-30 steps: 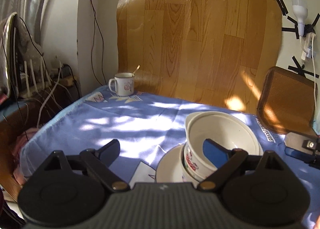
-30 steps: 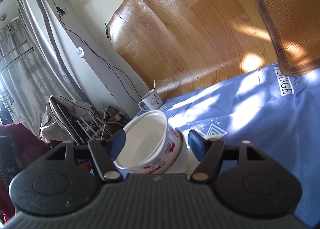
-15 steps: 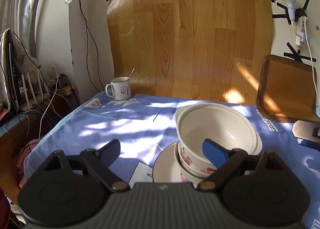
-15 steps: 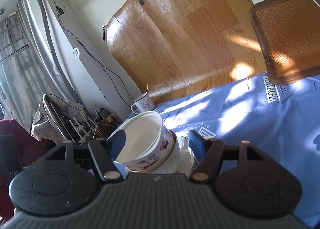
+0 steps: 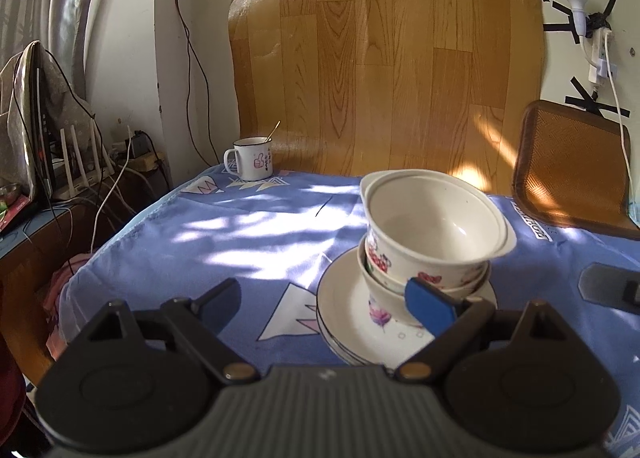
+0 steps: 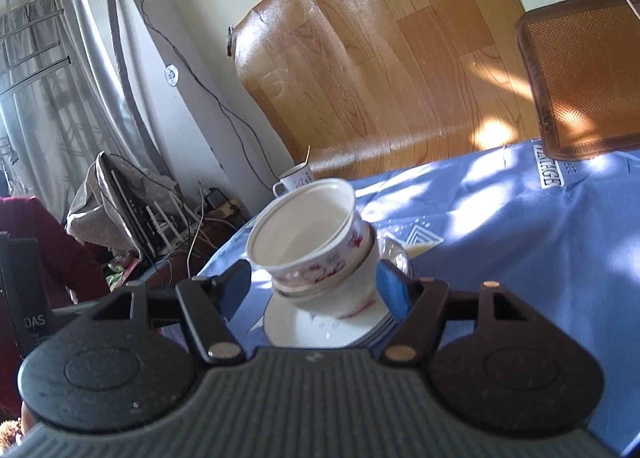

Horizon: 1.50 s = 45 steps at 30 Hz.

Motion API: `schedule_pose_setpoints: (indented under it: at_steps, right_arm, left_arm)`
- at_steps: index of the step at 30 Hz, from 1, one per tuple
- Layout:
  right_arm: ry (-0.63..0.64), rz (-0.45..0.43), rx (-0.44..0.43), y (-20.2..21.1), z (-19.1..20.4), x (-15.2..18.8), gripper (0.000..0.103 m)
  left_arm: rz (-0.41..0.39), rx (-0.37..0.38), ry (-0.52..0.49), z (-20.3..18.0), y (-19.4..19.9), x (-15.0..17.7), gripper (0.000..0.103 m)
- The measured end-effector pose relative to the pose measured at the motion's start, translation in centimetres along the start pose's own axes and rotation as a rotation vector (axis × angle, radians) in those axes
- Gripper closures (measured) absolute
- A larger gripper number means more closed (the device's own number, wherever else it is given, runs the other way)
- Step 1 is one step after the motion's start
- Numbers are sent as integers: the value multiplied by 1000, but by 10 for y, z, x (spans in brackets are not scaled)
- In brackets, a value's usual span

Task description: Organize plates and bowls

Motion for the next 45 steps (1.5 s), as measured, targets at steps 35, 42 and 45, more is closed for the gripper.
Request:
schedule_pose_setpoints:
  at_steps: [35,42,45]
  right_arm:
    - [106,-73,108,71,74,44,31]
    - [54,-16,127,54,65,56,30]
    - [58,-6,144,53,66,60,27]
  left_arm:
    - [-47,-6,-26,20,94,61,0]
    - [-42,-13,33,32,91,62,0]
    - [-33,2,39,33,90,68,0]
Point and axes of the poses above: each gripper's, at about its wrist camera, not at the fingertips, and y roughly against the way its jaws point, z to its left, x to its underside, the point moved 6 cm from there along -y, roughly the way its jaws point, and after that the axes turned 12 degrees about y, right-handed, at the moved point
